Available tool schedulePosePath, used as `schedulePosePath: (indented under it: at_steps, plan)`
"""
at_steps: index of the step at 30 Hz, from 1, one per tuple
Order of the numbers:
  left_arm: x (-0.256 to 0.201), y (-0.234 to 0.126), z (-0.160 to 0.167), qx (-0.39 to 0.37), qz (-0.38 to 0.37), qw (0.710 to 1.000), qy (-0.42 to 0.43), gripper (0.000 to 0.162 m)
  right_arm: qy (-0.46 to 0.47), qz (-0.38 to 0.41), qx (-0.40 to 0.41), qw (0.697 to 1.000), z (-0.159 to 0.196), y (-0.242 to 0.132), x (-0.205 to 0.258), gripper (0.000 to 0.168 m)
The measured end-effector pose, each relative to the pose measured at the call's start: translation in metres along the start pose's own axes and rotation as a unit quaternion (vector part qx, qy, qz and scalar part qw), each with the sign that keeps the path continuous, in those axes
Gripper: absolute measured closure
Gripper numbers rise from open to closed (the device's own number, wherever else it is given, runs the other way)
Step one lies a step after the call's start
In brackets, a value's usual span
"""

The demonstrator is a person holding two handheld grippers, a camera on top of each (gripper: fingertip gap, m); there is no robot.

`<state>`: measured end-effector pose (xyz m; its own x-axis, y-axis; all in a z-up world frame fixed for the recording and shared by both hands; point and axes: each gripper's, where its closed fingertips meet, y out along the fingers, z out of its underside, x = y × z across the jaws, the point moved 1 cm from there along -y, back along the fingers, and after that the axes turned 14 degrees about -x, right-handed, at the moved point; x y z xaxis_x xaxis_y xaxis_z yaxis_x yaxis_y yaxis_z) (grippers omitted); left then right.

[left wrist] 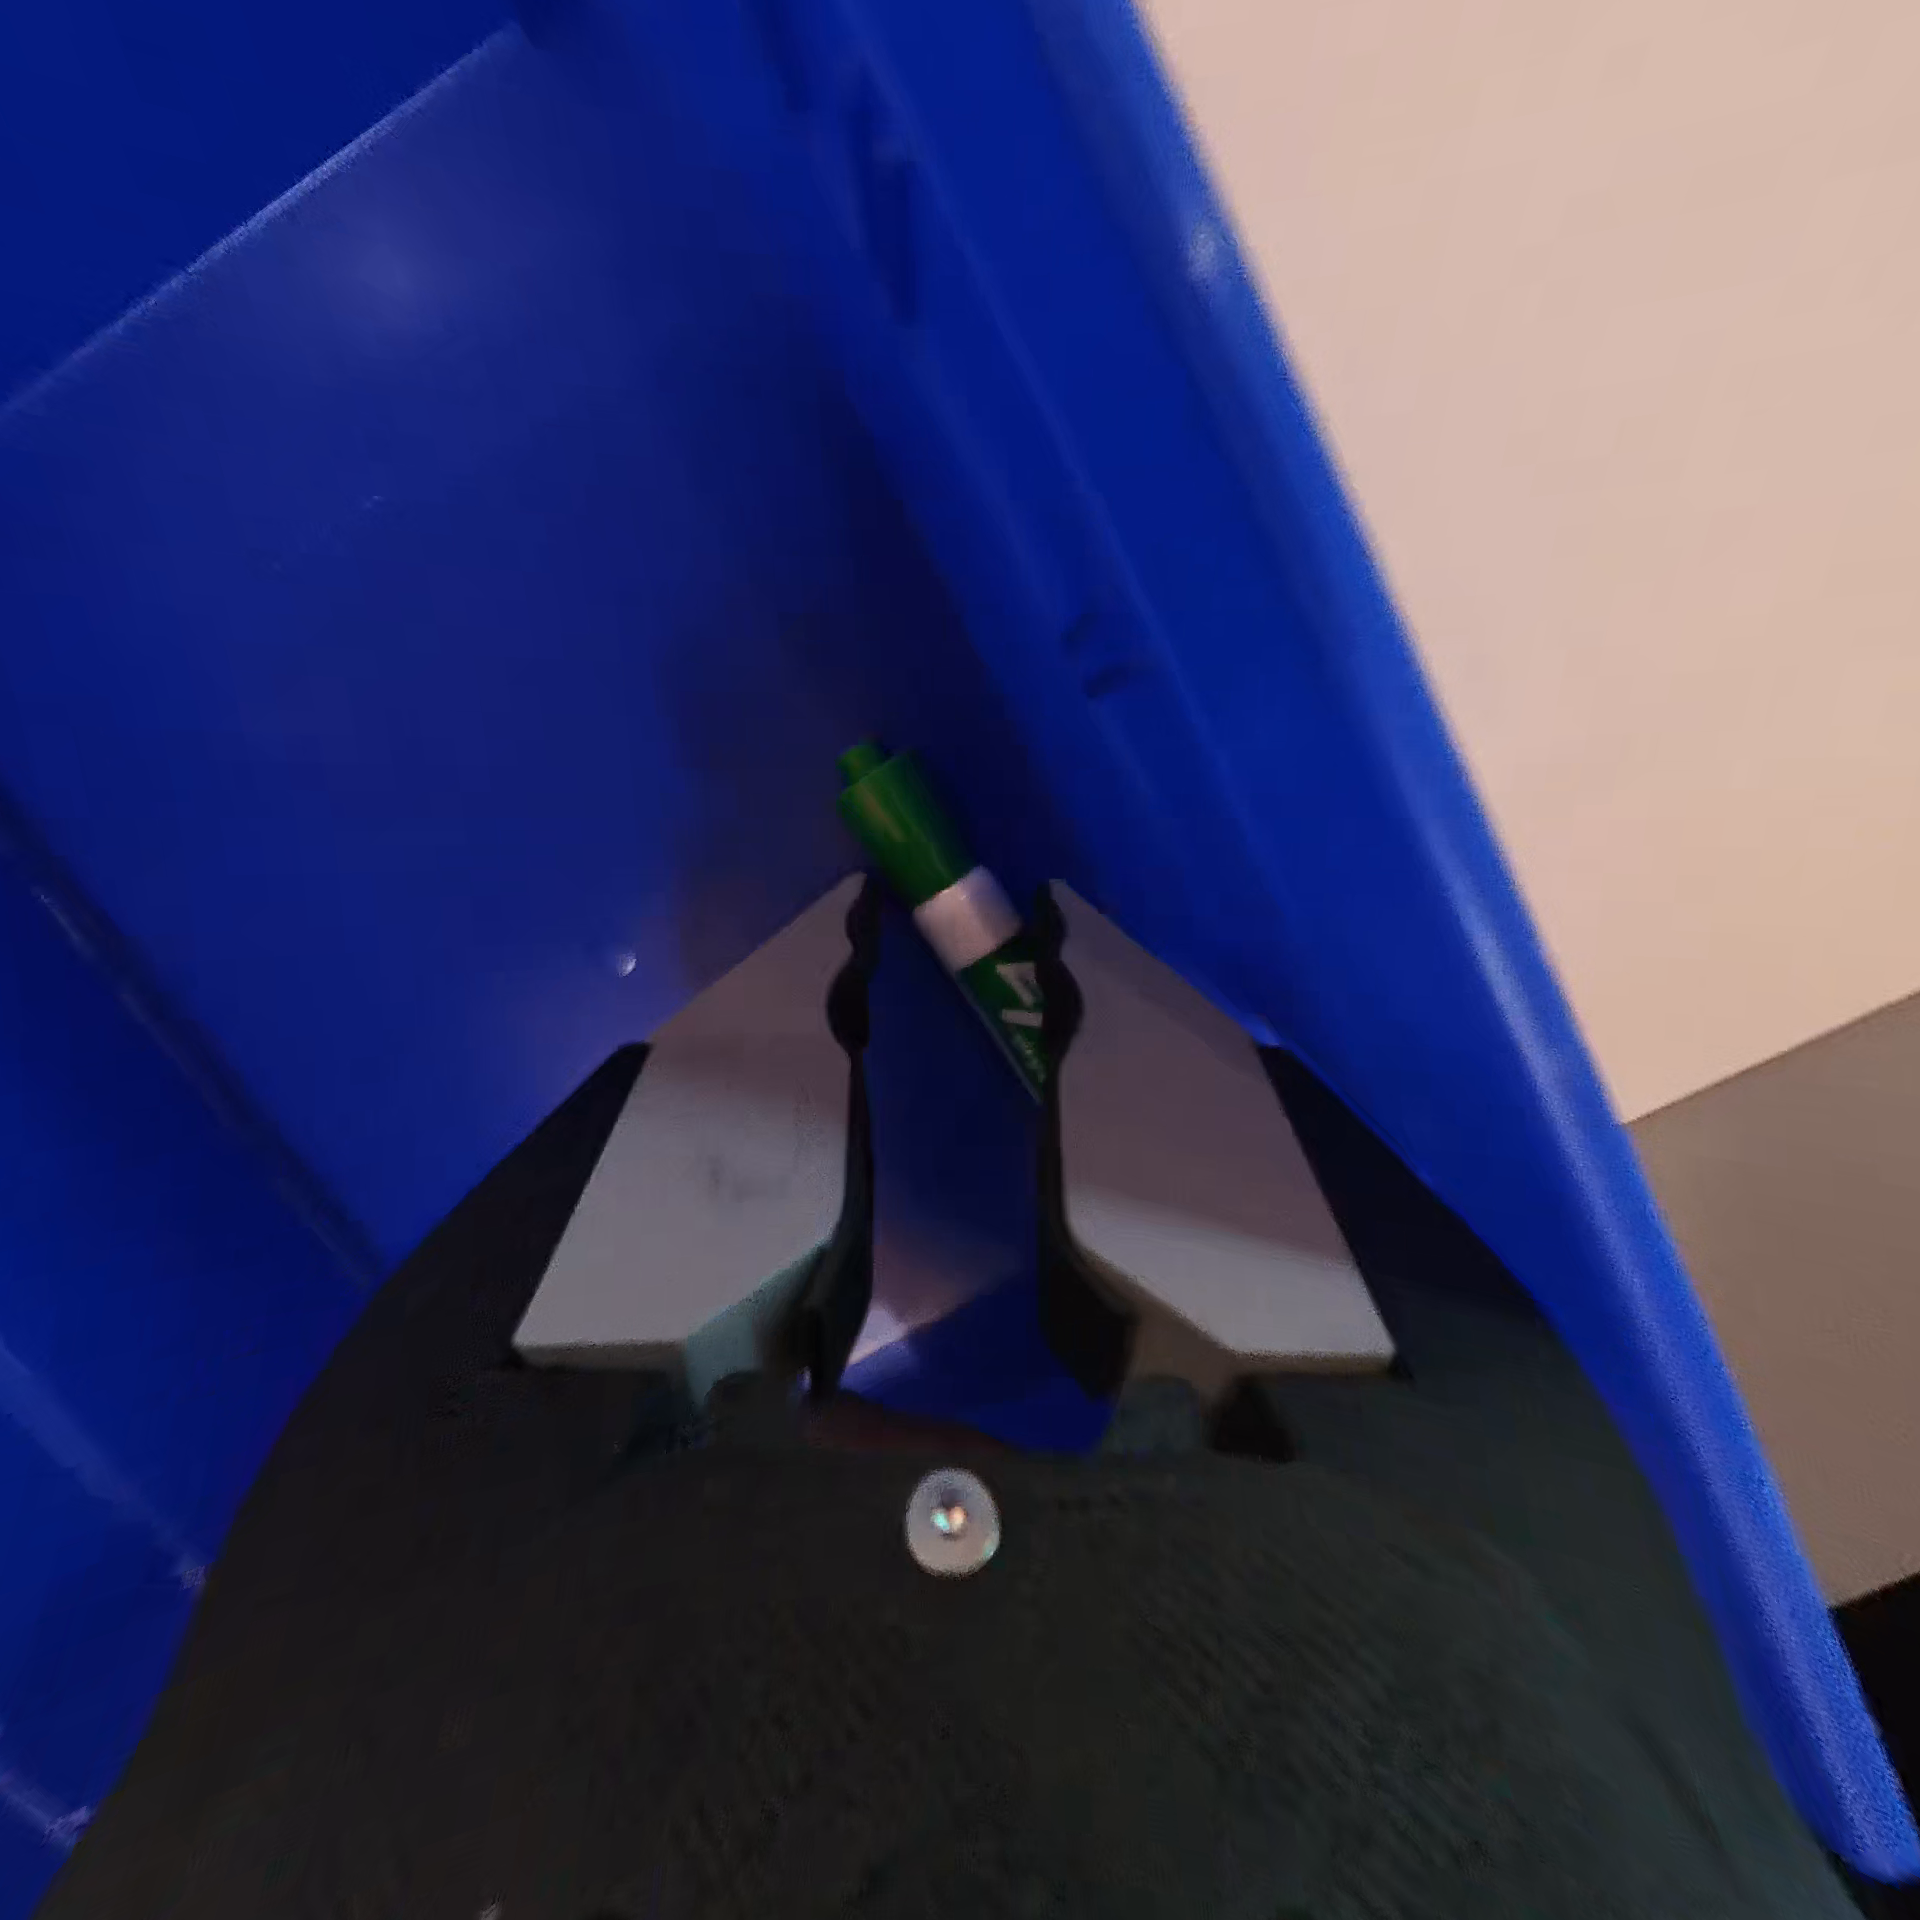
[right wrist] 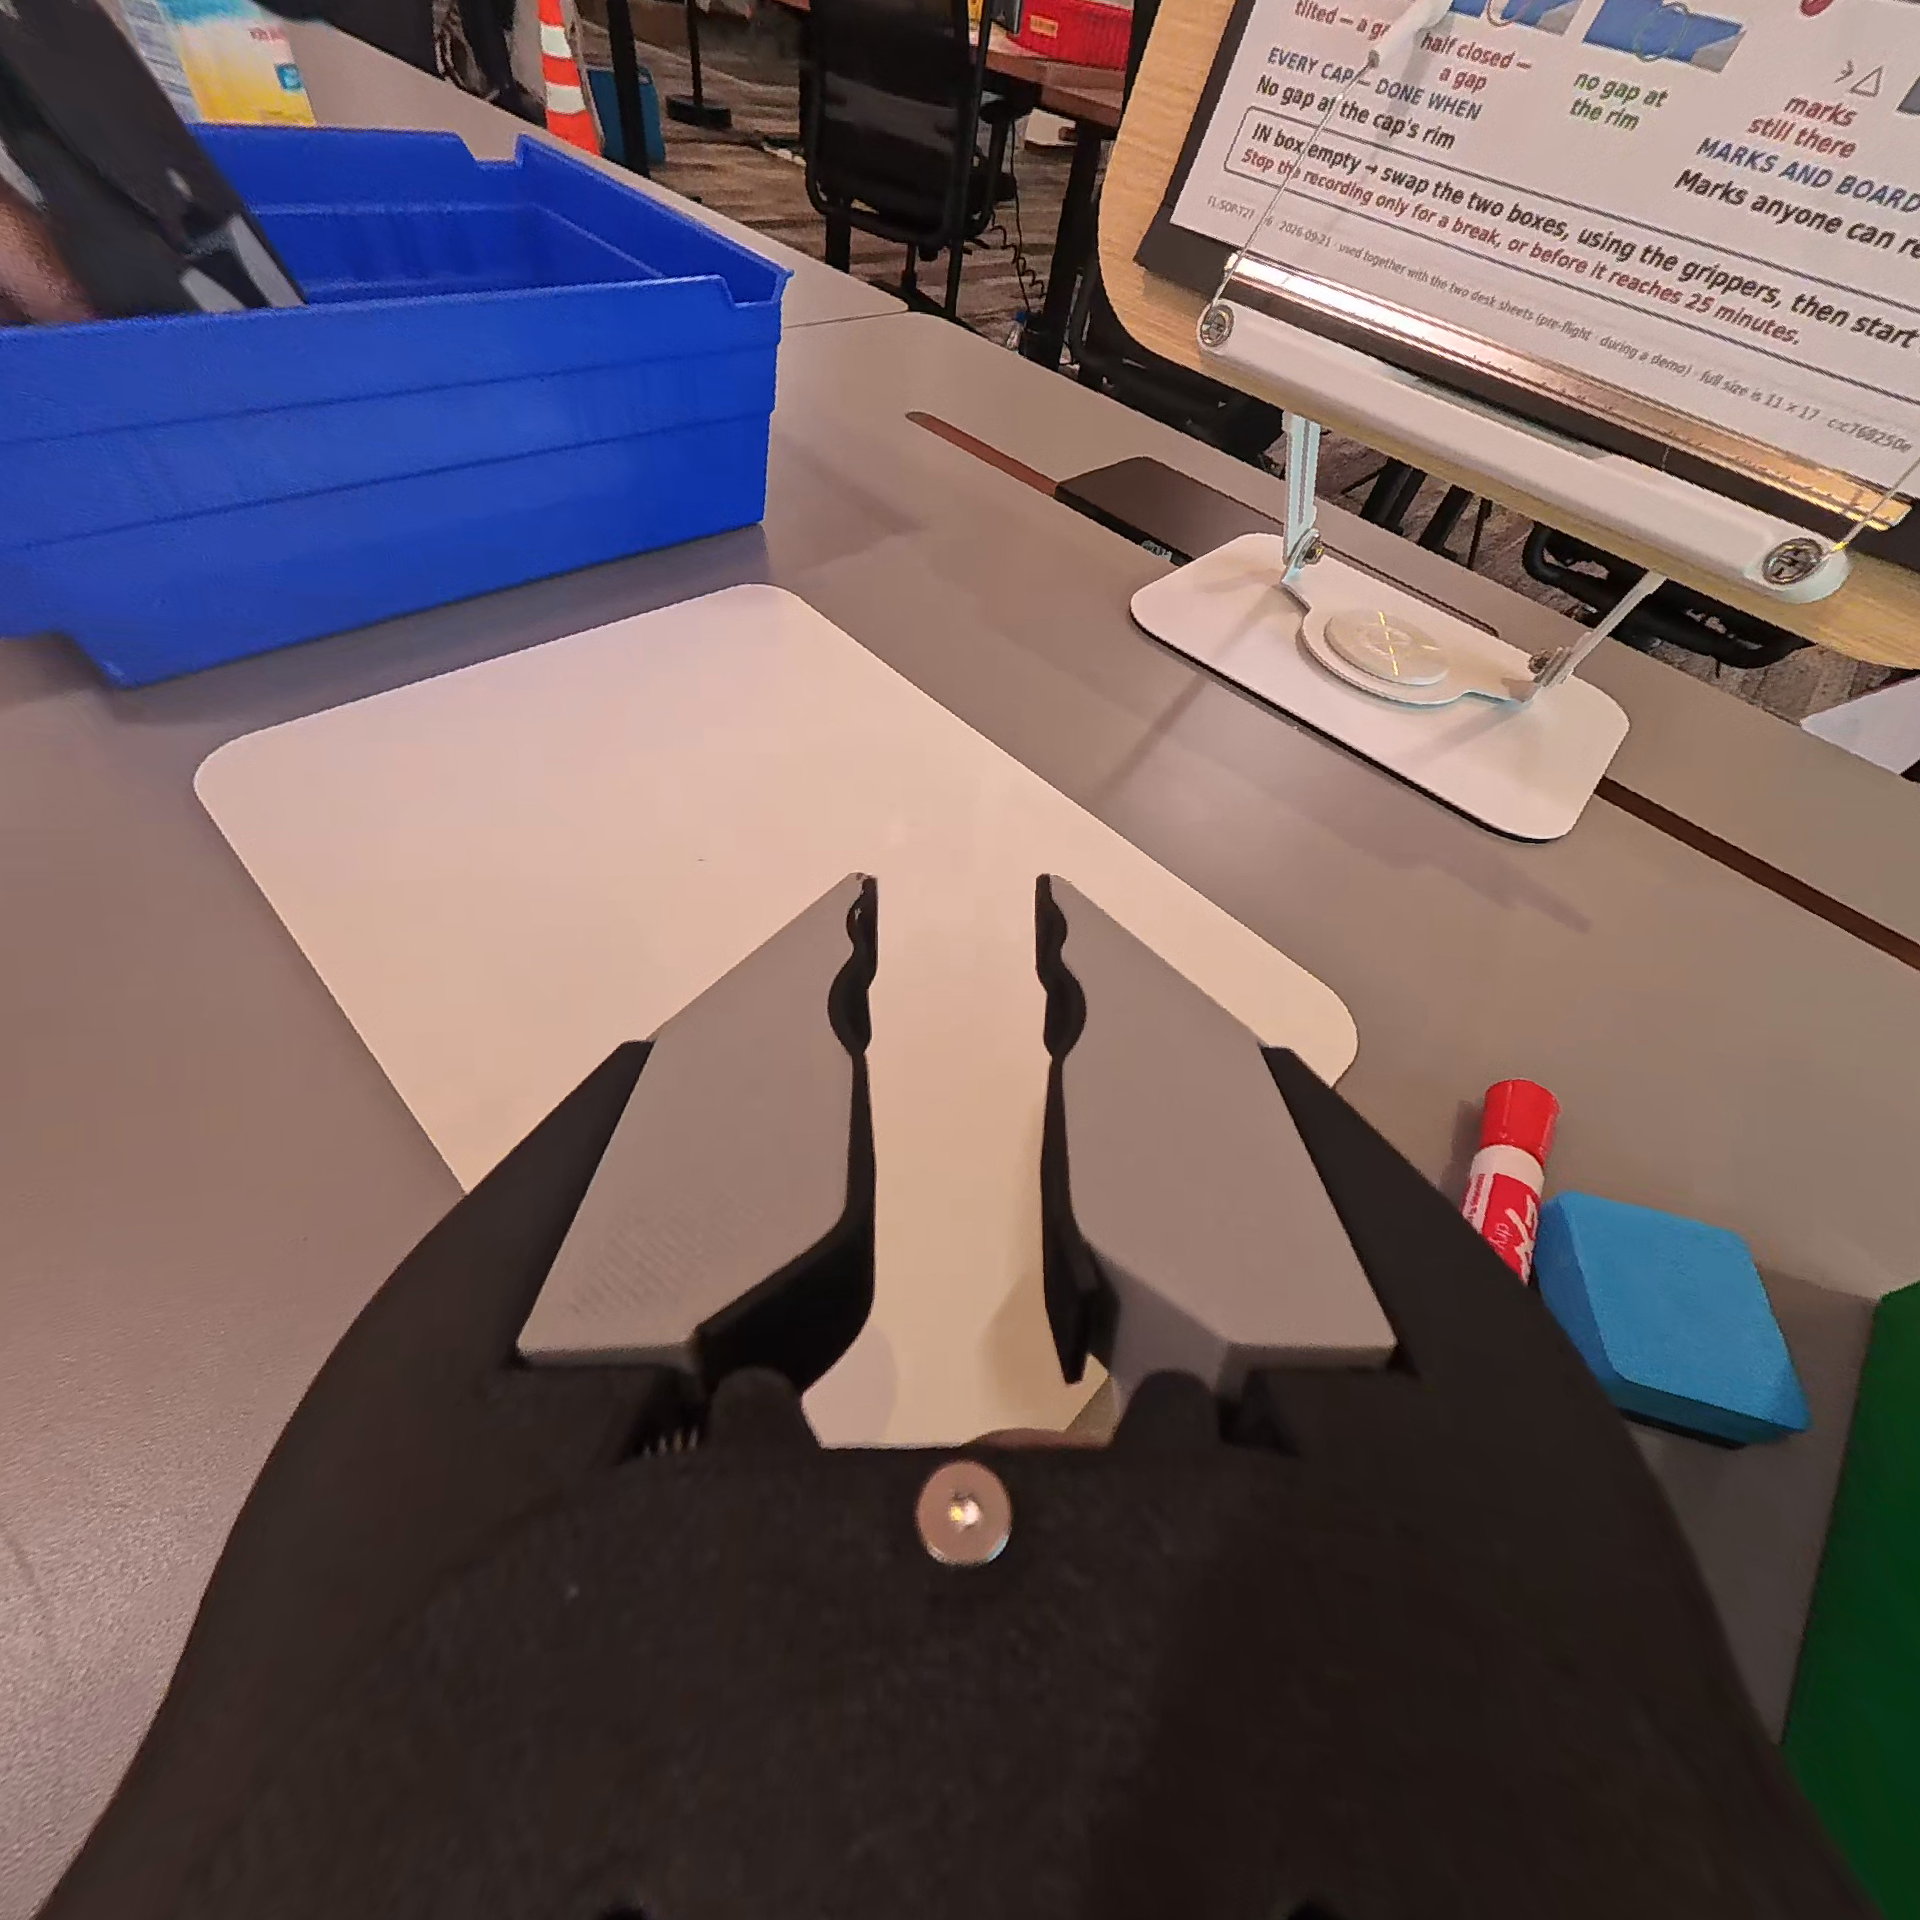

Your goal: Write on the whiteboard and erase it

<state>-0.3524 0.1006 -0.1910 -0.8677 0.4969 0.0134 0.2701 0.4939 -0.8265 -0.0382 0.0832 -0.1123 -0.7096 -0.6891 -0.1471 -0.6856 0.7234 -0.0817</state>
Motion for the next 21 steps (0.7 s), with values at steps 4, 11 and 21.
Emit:
schedulePosePath:
  at_steps: [4,11,21]
  plan:
    - [0.006,0.001,0.0,0.007,-0.003,1.0,0.019,0.139,-0.004,-0.006,0.006,1.0,0.002,0.001,0.003,0.141]
    - [0.031,-0.019,-0.013,-0.036,-0.064,0.996,0.042,0.146,-0.014,-0.013,0.013,1.0,0.006,0.002,0.007,0.142]
    - [0.017,-0.152,-0.129,-0.365,-0.104,0.925,0.026,0.146,-0.001,-0.026,0.024,0.999,0.014,0.007,0.011,0.142]
